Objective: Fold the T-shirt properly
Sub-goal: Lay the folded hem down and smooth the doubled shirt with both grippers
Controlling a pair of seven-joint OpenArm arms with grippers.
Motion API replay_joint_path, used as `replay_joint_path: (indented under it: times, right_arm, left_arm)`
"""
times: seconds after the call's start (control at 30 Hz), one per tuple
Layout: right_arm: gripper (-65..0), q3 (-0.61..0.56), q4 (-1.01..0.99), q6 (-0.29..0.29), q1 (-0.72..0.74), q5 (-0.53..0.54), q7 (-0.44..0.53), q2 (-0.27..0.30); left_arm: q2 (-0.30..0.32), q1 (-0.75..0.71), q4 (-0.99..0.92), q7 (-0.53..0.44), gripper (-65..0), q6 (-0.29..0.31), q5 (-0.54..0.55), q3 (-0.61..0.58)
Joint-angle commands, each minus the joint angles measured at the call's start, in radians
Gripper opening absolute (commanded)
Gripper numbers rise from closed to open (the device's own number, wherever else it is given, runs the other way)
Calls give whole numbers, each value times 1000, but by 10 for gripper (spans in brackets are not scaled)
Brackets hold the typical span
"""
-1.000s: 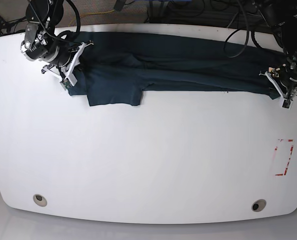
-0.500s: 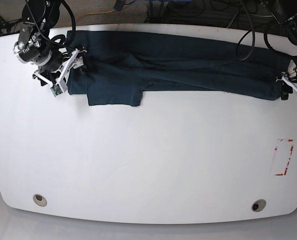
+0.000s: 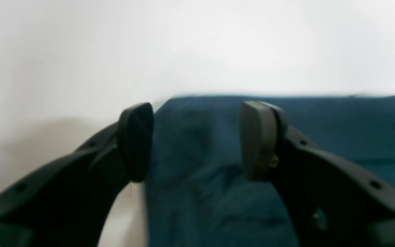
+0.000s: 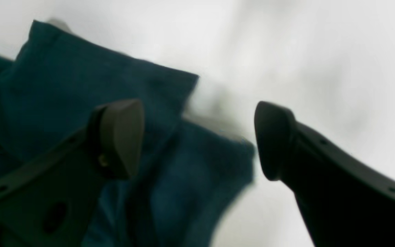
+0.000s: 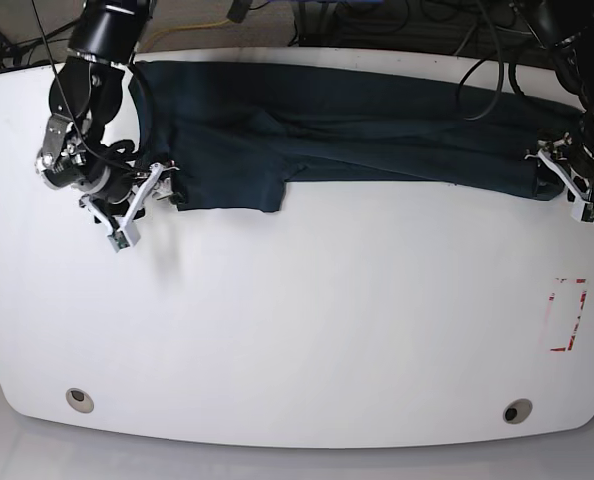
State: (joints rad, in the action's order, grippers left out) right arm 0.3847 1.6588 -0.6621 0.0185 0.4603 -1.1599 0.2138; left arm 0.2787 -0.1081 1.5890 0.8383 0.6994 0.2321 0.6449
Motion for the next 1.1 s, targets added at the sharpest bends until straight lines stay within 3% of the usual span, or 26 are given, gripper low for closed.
replay_joint_path:
  times: [0.0,0.3,0.37,0.47,0.53,0.7,0.93,1.07]
  right_arm:
    - [-176,-11,-50,-3,36,28,19,6]
    - [-179,-46,-219,3,108,19,27,-23]
    - [-206,-48,-233,3,113,19,27,-26]
    - [-308,-48,-240,3,114,19,33,-29]
    - [-428,-49,-239,3,116,24,42,-30]
    - [-636,-49,-231,-3,117,30,42,-43]
    - [-650,-42,-67,-18,68,38,-4,-47]
    - [-650,-20,76,-36,4,142,-42,-46]
  left_arm:
    - [3,5,6,-17,-283,-1,-26,3]
    - [-12,-2,3,-18,-283,-1,-102,10]
    - [-12,-3,4,-18,-283,-1,-102,11]
    - [-12,-15,3,-18,-283,-1,-102,11]
    - [-14,-17,4,-18,-283,-1,-102,5]
    - [-14,-17,3,-18,-283,-1,-104,5]
    - [-14,-14,3,-18,-283,-1,-104,3]
    - [-14,-11,1,-18,-283,-1,-104,2]
